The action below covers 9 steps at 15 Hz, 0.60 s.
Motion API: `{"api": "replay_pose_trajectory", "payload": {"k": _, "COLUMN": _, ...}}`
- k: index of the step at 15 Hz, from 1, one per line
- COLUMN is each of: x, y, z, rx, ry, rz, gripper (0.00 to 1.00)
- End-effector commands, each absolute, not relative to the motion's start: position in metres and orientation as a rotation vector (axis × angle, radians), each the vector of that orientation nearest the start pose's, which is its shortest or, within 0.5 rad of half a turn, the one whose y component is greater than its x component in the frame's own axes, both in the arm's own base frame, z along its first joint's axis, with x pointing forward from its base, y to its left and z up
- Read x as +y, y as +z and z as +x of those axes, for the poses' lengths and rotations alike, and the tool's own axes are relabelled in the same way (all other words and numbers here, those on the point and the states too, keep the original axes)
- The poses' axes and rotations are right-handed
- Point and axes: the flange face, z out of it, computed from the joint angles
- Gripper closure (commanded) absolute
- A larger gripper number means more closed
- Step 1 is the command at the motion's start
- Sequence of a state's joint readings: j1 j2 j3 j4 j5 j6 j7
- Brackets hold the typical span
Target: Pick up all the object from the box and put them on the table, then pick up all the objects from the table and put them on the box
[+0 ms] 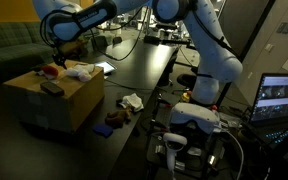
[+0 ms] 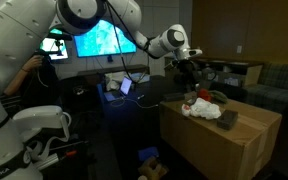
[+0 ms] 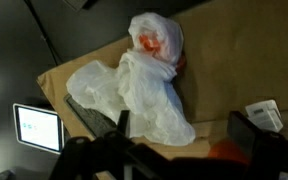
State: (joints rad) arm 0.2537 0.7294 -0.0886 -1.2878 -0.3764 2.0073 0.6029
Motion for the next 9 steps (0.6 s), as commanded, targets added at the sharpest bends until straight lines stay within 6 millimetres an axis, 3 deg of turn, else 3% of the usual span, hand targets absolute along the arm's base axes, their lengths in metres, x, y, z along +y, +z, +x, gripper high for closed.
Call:
{"api": "replay_pose_trajectory", "payload": {"k": 1, "x": 0.097, "y": 0.320, "z": 0.696, "rx": 0.385, "ry": -0.157, "rz": -3.394, "gripper": 0.00}}
{"api": "replay_pose_trajectory", "payload": {"k": 5, "x": 0.075, "y": 0.294, "z": 0.667, "rx": 0.312, "ry": -0.132, "rz": -3.248, "gripper": 0.00}}
{"api": "replay_pose_trajectory", "payload": {"k": 9, "x": 0.065, "y": 0.257, "z": 0.656, "rx": 0.244, "ry": -0.154, "rz": -3.118, "gripper": 0.00}}
